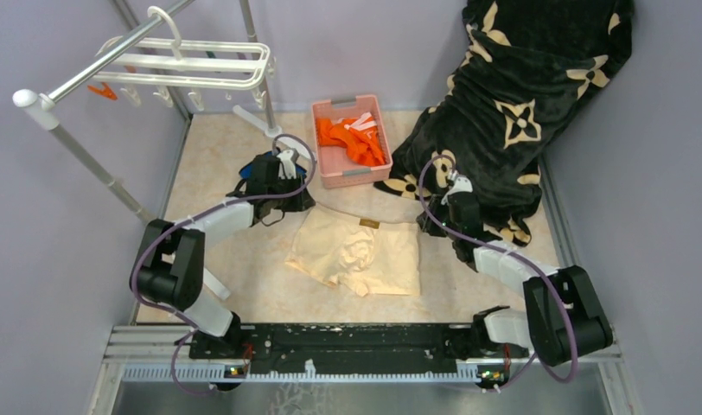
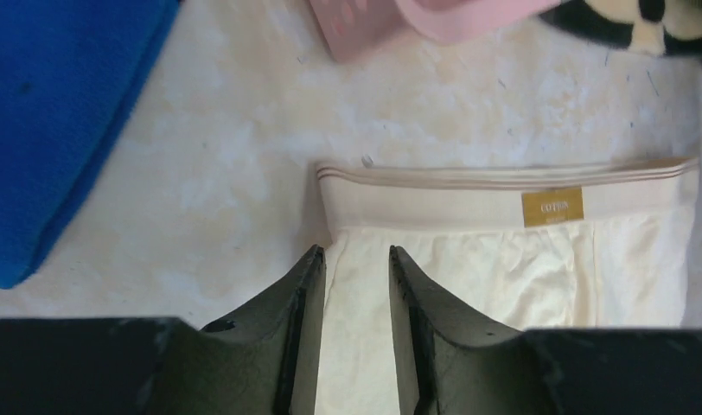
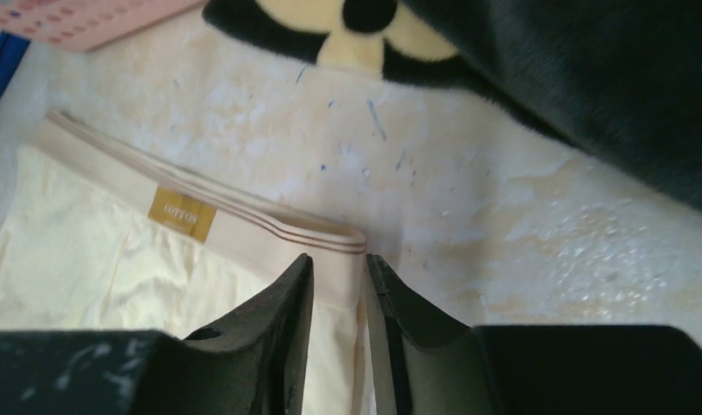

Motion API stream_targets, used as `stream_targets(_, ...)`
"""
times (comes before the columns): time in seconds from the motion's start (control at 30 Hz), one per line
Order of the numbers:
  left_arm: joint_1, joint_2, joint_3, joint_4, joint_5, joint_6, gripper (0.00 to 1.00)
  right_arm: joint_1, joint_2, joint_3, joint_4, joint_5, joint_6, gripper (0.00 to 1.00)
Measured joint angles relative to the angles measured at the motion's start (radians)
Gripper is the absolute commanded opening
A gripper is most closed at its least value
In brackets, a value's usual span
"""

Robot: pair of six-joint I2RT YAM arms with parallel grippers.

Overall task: Clip the underwear to the hanger
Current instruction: Flatten out the underwear at the center of the board.

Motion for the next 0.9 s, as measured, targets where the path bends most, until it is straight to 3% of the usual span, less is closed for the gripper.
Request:
stream_targets(0.13, 0.005, 0.003, 0.047, -0.007, -0.036, 0.031, 0.54, -0.020, -0.026, 0.034, -0.041, 0.052, -0.024, 0.43)
stream_targets(0.33, 0.009, -0.040, 0.063, -0.028, -0.025, 0.030, 0.62, -0.024, -0.122, 0.063, -0.175, 0.092, -0.037, 0.47)
stream_targets(0.5, -0.007, -0.145, -0.090, -0.034, -0.004, -0.031, 0.62, -0.024, -0.212, 0.063, -0.295, 0.066, -0.029, 0.49)
stream_targets(0.67, -0.142, -0.278, -0.264, -0.059, -0.029, -0.093, 0.62, -0.024, -0.316, 0.035, -0.376, -0.008, -0.010, 0.50)
stream_targets(0.8, -0.275, -0.340, -0.293, -0.030, -0.036, -0.110, 0.62, -0.024, -0.376, -0.022, -0.411, -0.065, 0.002, 0.51)
stream_targets(0.9, -0.291, -0.348, -0.314, -0.002, -0.045, -0.119, 0.62, -0.024, -0.399, -0.056, -0.435, -0.091, 0.009, 0.51)
